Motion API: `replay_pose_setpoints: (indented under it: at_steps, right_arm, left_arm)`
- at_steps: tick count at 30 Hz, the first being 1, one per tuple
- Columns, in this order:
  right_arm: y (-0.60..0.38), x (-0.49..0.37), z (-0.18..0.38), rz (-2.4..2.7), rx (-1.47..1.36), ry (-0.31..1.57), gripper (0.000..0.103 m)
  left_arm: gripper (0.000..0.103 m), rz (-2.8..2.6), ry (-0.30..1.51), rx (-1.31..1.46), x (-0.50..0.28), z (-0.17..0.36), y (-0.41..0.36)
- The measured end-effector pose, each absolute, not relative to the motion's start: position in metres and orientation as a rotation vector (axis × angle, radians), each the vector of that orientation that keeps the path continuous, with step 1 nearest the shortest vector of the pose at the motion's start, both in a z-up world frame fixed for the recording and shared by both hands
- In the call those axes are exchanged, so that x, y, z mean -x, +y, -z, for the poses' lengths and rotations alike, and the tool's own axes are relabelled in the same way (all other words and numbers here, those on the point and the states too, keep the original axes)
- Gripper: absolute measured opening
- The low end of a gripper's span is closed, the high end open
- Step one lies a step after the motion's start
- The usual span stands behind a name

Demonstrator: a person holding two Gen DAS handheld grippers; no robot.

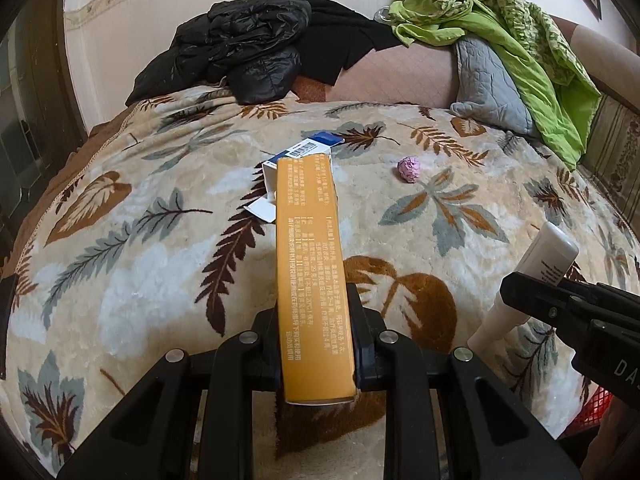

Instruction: Collect trash

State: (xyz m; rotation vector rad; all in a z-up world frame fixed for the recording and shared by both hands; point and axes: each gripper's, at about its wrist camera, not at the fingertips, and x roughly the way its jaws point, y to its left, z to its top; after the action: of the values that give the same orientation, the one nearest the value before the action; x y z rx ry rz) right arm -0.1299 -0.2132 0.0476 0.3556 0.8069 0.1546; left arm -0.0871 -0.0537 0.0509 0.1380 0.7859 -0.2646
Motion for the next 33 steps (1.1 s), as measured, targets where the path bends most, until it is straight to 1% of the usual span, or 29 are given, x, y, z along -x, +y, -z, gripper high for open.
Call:
replay_pose_setpoints:
  at_steps: [33]
  right_arm:
    - [-0.2192,0.1313,-0.0495,-0.151,-0.382,0.796,0.032]
  left_arm:
    - [0.023,0.257,0.723,-0.198,0.0944,-0.059,-0.0603]
